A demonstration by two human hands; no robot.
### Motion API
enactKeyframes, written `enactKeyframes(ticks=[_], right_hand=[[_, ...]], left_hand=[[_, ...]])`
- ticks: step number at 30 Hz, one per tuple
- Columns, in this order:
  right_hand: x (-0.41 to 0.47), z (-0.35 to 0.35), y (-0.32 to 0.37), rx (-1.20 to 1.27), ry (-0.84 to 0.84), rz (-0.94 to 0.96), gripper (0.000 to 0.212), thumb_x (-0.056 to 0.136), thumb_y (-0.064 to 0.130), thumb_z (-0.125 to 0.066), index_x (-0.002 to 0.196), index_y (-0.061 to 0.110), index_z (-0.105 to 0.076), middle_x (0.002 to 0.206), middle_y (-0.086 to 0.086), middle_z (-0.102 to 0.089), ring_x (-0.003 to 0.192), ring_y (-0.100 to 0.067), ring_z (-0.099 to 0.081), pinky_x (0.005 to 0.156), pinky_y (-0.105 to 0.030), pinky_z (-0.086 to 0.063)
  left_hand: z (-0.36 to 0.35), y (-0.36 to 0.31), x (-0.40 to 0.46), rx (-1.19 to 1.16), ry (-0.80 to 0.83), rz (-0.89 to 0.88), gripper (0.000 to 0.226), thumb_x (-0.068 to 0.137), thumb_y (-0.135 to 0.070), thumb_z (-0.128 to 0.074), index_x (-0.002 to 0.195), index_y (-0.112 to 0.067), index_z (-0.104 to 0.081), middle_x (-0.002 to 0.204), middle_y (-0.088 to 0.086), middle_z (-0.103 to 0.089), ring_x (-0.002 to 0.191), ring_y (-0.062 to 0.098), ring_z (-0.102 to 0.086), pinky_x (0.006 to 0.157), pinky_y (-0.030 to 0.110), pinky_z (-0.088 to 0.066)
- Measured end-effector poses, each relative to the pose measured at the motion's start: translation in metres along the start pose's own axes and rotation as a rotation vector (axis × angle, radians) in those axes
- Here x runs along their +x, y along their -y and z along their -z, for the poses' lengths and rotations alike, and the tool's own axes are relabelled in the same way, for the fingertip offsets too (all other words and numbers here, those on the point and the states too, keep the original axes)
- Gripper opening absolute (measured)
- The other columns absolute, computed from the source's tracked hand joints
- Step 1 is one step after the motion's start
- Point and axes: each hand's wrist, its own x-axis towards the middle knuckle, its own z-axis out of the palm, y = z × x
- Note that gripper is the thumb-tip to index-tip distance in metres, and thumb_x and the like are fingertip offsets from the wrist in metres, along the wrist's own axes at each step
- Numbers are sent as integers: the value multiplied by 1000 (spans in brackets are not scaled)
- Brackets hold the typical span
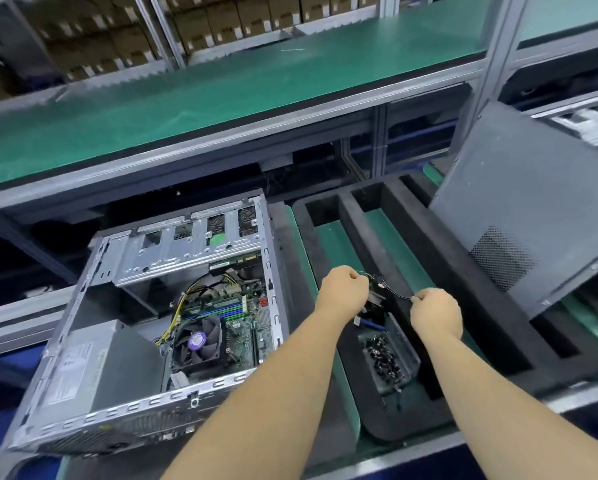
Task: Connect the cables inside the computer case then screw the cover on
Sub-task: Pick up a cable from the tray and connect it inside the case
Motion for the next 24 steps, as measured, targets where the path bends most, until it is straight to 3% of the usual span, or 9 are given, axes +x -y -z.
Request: enactKeyframes(ticks=[2, 5, 8, 12, 14, 16, 18, 21, 24], right_hand=[[0, 5, 4, 41, -82, -18, 21, 99, 15, -56, 109, 8, -74, 111, -18, -67, 109, -40, -58, 82, -42, -53], [-1, 14, 26, 185, -252, 37, 23, 103, 14, -49, 112, 9, -69, 115, -19, -58, 110, -39, -47, 72, -40, -39], [-4, 21, 60, 377, -316, 147, 21, 104, 11, -45, 110, 10, -66, 116, -14, -58, 108, -34, -45, 74, -35, -30], [-14, 32, 101, 597, -335, 304, 17, 103, 10, -46, 106, 10, -62, 110, -6, -57, 106, -29, -51, 80, -33, -37], [-26, 39, 119, 697, -352, 415, 14, 101, 10, -49, 103, 11, -63, 104, -1, -54, 99, -22, -53, 84, -26, -39], [-40, 44, 136, 778, -346, 532, 12, 98, 7, -54, 98, 14, -64, 101, 0, -55, 89, -7, -55, 80, -8, -37], [-52, 46, 152, 837, -287, 599, 13, 95, 5, -58, 94, 12, -69, 99, 0, -58, 84, 5, -56, 76, -1, -38], [-69, 38, 171, 852, -215, 604, 9, 92, 9, -66, 90, 15, -72, 94, 2, -64, 83, -1, -60, 74, -3, -40], [-87, 21, 188, 883, -162, 526, 17, 88, 3, -70, 97, 17, -70, 96, -1, -64, 80, -2, -59, 73, -4, -42]], left_hand=[[2, -3, 0, -43, 16, 11, 18, 87, -16, -43, 70, -17, -44, 65, -1, -56, 43, 11, -49, 65, 30, -46], [9, -7, 3, -153, 33, 33, 12, 88, -17, -42, 79, -15, -49, 77, 6, -56, 62, 19, -48, 66, 32, -43], [16, -9, 5, -293, 24, 58, 7, 87, -15, -42, 84, -18, -48, 81, 10, -48, 72, 19, -41, 66, 33, -34], [33, -12, 4, -448, 22, 120, 17, 97, -23, -43, 89, -14, -56, 84, 9, -64, 68, 26, -57, 68, 35, -51], [46, -15, 0, -667, 27, 133, 31, 104, -37, -39, 105, -15, -61, 96, 8, -69, 82, 25, -66, 75, 35, -55], [61, -17, -3, -966, 15, 61, 51, 104, -52, -31, 123, -14, -59, 106, 9, -71, 96, 23, -68, 81, 34, -56], [81, -19, -5, -1302, -2, 5, 64, 100, -63, -29, 130, -12, -55, 112, 14, -71, 105, 27, -67, 90, 38, -53], [120, -15, -8, -1666, -64, 16, 63, 98, -62, -38, 125, -6, -52, 110, 24, -70, 103, 35, -67, 94, 44, -50], [160, 13, -18, -1672, -182, 36, 32, 102, -37, -49, 98, -6, -57, 80, 13, -68, 75, 26, -62, 76, 33, -49]])
